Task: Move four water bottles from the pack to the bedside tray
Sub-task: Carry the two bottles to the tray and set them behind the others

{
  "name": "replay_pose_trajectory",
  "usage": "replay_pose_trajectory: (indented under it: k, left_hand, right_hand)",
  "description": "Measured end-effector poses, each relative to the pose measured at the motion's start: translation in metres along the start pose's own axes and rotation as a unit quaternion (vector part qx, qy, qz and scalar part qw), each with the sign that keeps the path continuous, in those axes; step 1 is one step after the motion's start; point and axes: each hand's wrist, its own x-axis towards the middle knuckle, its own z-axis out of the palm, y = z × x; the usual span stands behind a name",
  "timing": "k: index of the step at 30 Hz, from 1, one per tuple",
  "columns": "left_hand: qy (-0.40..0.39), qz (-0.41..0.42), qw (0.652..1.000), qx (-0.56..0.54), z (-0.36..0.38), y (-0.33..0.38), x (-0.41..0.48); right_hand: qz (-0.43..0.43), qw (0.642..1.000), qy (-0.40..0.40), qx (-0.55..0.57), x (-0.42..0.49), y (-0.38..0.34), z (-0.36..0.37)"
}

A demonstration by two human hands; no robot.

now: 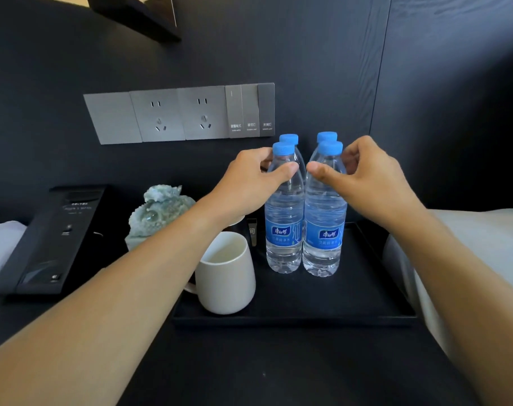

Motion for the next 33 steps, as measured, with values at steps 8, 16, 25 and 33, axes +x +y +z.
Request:
replay_pose_trajectory:
  k: [8,16,25,33]
  left_hand:
    - [-0.012,0.007,1.000,-0.022,-0.003,-0.006,0.002]
    - [-0.020,0.014,1.000,-0.013,-0.006,-0.006,-0.002]
    - [-0.025,0.016,0.999,0.011,-0.007,-0.004,-0.002]
    - [0.011,0.022,0.999,0.033,0.000,-0.004,0.000]
  right_hand:
    - [-0.018,0.997,-0.031,0.070,0.005,0.008,-0.010]
    - [-0.030,0.999,0.002,0.039,0.003,0.012,0.000]
    - [-0.041,0.998,-0.010,0.040,0.003,0.018,0.000]
    - [-0.062,0.994,-0.023,0.088,0.002,0.026,0.002]
